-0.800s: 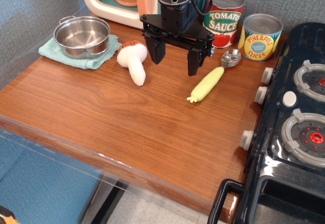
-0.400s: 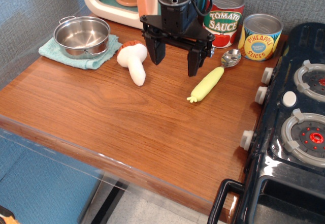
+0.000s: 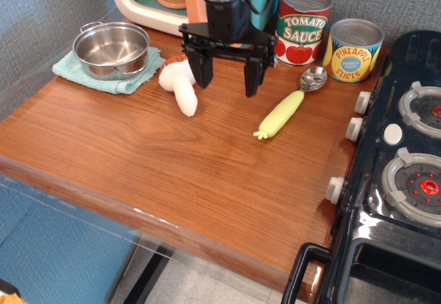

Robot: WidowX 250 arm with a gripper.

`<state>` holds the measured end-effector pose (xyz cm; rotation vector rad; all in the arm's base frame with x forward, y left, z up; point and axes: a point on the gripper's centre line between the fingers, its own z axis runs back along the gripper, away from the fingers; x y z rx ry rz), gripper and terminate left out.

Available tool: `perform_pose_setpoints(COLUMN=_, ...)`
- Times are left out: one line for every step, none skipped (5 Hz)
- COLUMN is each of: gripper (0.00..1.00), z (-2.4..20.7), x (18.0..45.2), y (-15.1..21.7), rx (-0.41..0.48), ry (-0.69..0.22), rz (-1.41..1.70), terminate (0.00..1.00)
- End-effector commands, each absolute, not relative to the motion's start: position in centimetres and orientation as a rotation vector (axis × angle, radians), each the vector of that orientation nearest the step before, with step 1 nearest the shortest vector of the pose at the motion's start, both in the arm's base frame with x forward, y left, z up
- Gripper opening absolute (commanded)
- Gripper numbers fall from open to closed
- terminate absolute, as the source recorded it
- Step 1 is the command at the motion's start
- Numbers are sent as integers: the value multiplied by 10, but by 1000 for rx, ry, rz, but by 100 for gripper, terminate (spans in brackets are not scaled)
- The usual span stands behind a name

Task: Pick up the mushroom and put it into the pot

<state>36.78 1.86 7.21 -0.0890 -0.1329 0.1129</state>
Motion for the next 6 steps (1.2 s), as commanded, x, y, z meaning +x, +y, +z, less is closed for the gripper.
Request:
perform_pose_setpoints(gripper=100, z=78, x=385, y=55, rx=-21, ry=-168, rz=269, terminate=0)
perform_pose_setpoints(gripper=100, z=64, x=387, y=70, rx=32, ry=-131, rz=318, terminate=0)
perform_pose_setpoints(gripper=100, z=55, x=386, y=87, rx=95, ry=-99, rz=366, terminate=0)
perform_pose_setpoints(gripper=100, z=44, x=382, y=92, rx=128, ry=-68, rz=382, terminate=0)
perform_pose_setpoints(gripper=100, z=32, x=384, y=87, rx=147, ry=-49, rz=381, terminate=0)
perform_pose_setpoints(gripper=0, z=31, x=383, y=86, rx=147, ry=-60, rz=385, terminate=0)
